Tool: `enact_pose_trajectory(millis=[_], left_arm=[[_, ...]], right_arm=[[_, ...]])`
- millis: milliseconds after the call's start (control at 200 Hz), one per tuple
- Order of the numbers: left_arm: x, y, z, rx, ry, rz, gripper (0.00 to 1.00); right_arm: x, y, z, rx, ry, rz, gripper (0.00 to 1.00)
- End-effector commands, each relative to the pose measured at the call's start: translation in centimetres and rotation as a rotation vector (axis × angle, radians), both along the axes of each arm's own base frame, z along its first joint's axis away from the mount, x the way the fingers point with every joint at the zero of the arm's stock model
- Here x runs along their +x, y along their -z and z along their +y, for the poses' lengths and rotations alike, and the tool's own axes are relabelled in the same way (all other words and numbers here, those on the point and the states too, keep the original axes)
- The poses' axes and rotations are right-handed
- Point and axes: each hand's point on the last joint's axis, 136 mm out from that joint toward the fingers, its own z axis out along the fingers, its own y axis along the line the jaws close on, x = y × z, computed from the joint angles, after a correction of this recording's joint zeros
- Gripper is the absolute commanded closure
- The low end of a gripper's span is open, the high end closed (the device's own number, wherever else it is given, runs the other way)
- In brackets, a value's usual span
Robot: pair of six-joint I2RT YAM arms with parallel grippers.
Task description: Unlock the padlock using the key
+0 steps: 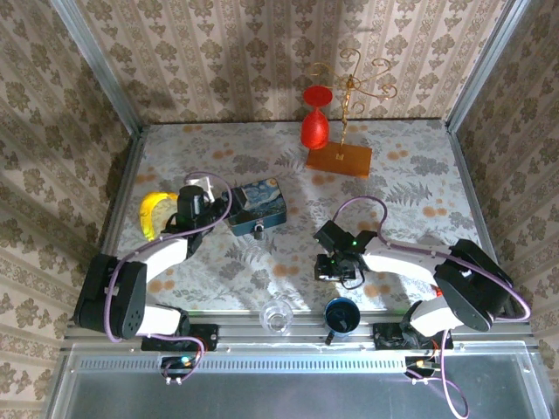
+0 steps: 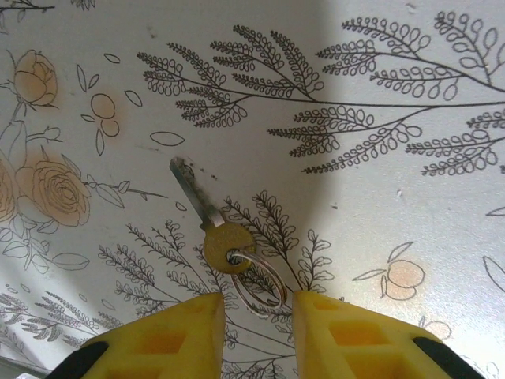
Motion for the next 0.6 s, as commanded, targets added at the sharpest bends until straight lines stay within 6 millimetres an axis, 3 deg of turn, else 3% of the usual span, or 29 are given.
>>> enact_pose_trajectory(millis=[0, 265, 595], left_arm=[[-0.5, -0.3, 0.2, -0.002, -0.013, 0.000, 0.09], [-1.0, -0.9, 0.7, 0.020, -0.025, -0.013, 0.08], [-1.4, -2.1, 1.2, 0.040, -0.035, -0.035, 0.04]], right_arm=[[0.0, 0.3, 0.5, 0.003, 0.000, 0.012, 0.73], [0.0, 1.0, 0.1, -0.033, -0.003, 0.026, 0.82], [0.6, -0.4, -0.2, -0.036, 0.002, -0.036, 1.00]])
